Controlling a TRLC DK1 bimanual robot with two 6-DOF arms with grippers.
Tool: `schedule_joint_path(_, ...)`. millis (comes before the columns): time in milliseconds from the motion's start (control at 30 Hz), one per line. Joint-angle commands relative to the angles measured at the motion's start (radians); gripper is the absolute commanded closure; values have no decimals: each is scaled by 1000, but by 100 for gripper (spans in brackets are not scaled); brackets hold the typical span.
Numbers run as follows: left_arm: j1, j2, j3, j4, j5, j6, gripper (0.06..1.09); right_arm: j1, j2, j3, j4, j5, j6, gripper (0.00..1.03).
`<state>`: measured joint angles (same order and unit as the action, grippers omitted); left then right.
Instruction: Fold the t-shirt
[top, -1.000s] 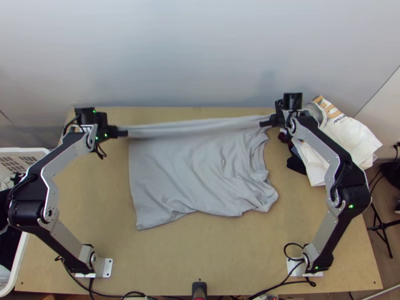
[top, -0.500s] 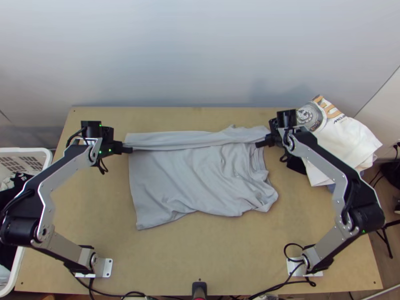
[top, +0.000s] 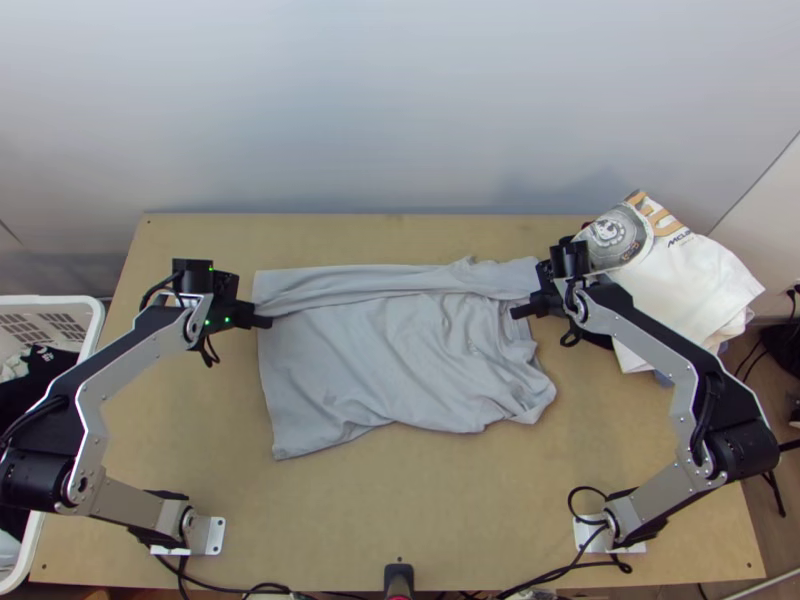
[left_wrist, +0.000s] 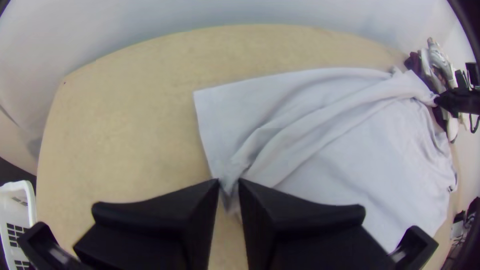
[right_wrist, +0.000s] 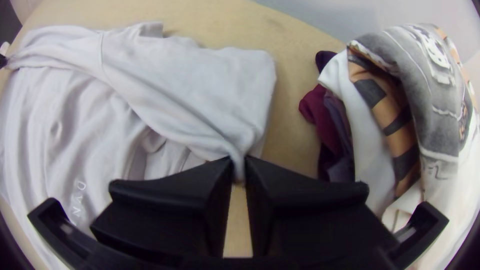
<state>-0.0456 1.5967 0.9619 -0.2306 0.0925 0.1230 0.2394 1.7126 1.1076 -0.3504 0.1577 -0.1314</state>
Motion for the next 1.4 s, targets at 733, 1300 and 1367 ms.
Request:
schedule_joint_path(733, -292, -478, -135, -437, 128, 101, 17, 52, -346, -256, -210, 28, -60, 5)
schedule_joint_path(1300, -516, -538, -230, -532, 84, 136, 17, 204, -518, -370, -400, 19, 6, 10)
schedule_joint_path(1367, -527, -546, -242, -567, 84, 184, 17, 204, -519, -364, -423, -1, 16, 10)
